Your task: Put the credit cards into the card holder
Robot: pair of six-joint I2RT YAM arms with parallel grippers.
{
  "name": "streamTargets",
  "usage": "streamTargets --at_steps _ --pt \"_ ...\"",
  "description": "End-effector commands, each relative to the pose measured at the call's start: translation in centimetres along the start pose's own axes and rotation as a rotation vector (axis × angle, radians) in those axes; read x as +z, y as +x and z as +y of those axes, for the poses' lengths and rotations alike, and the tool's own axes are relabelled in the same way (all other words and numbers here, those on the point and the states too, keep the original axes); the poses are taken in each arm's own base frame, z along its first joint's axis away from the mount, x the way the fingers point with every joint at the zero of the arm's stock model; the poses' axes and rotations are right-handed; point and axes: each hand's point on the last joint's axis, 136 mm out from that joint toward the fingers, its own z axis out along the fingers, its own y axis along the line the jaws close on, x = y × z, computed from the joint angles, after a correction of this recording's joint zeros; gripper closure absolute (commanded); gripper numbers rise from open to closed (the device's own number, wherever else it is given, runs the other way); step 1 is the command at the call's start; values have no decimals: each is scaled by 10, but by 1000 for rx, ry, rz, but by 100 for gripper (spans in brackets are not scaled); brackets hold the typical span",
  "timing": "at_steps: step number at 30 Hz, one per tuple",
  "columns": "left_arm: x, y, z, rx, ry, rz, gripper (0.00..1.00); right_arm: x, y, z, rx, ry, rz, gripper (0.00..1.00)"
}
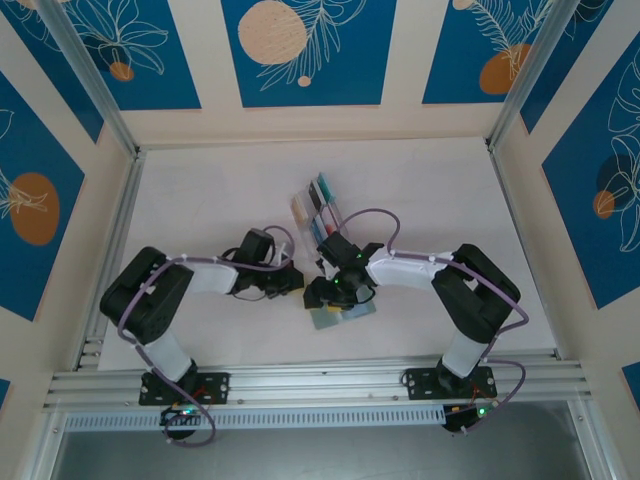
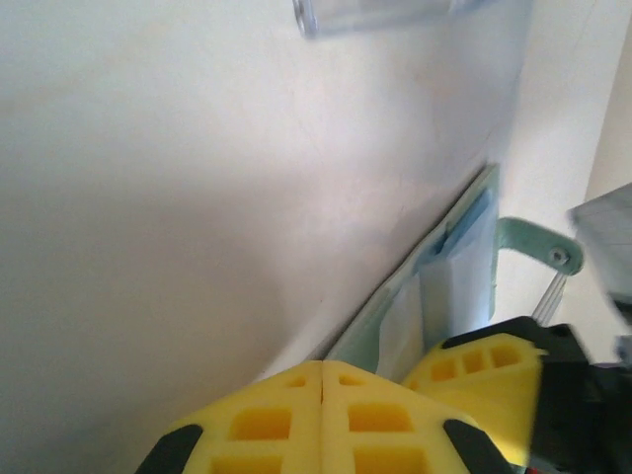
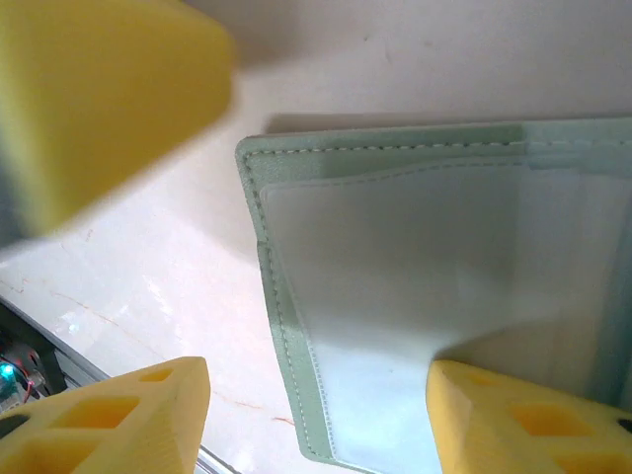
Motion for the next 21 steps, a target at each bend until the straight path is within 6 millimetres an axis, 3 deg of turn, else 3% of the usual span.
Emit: streamTargets --at_steps 1,8,12,21 --pt "-21 -4 -9 2 1 -24 100 7 3 2 13 -30 21 39" --pt "-29 -4 -17 49 -29 -9 100 9 -12 17 30 -104 -2 39" --pt "-24 -3 -20 50 -15 9 100 7 -17 25 38 -127 -16 39" --pt "-4 11 -26 80 -13 69 100 -17 -13 28 -13 -70 -29 37"
